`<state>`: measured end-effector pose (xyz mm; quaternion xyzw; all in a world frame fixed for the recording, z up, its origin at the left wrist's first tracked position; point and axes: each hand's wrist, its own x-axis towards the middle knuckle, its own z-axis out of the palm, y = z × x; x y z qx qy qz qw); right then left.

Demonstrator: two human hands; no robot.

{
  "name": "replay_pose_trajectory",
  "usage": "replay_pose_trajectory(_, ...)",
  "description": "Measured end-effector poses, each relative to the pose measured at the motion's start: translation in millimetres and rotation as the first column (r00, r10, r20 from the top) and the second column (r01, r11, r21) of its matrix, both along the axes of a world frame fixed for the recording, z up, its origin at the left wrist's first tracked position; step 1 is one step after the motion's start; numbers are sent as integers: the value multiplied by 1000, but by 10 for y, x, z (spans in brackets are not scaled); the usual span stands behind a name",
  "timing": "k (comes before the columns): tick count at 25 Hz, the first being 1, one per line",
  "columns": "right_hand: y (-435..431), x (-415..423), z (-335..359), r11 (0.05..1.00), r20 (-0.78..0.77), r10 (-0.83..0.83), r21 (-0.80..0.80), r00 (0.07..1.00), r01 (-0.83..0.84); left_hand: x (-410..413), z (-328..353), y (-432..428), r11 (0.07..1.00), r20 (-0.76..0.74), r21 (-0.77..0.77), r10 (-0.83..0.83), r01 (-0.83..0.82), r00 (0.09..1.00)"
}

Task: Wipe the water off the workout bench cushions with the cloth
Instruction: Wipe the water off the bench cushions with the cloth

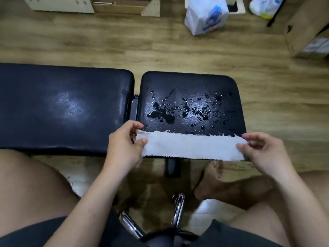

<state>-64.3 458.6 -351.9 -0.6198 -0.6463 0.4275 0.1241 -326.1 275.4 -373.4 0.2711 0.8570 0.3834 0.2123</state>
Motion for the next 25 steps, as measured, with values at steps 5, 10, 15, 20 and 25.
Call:
replay_pose_trajectory(5, 36, -27, -89, 961, 222, 100, 232, 970, -152, 376, -13, -40, 986, -570, -137, -153, 91, 807)
replay_pose_trajectory(10, -609, -99, -236, 769, 307, 345, 450, 887, -455, 735, -414, -231, 811, -508, -496, -562, 311, 653)
replay_pose_trajectory(15, -822, -239, -451, 680, 688, 465, 126, 558, -722, 743, -466, -234, 747, -492, -579, -640, 327, 590)
replay_pose_trajectory(20, -870, -202, -573, 646, 729, 411, 190, 547, -739, 782, -467, -129, 717, -498, -566, -691, 407, 524)
replay_pose_trajectory(25, -926, -298, -592, 644, 733, 407, 192, 544, -741, 726, -468, -167, 694, -469, -592, -710, 410, 525)
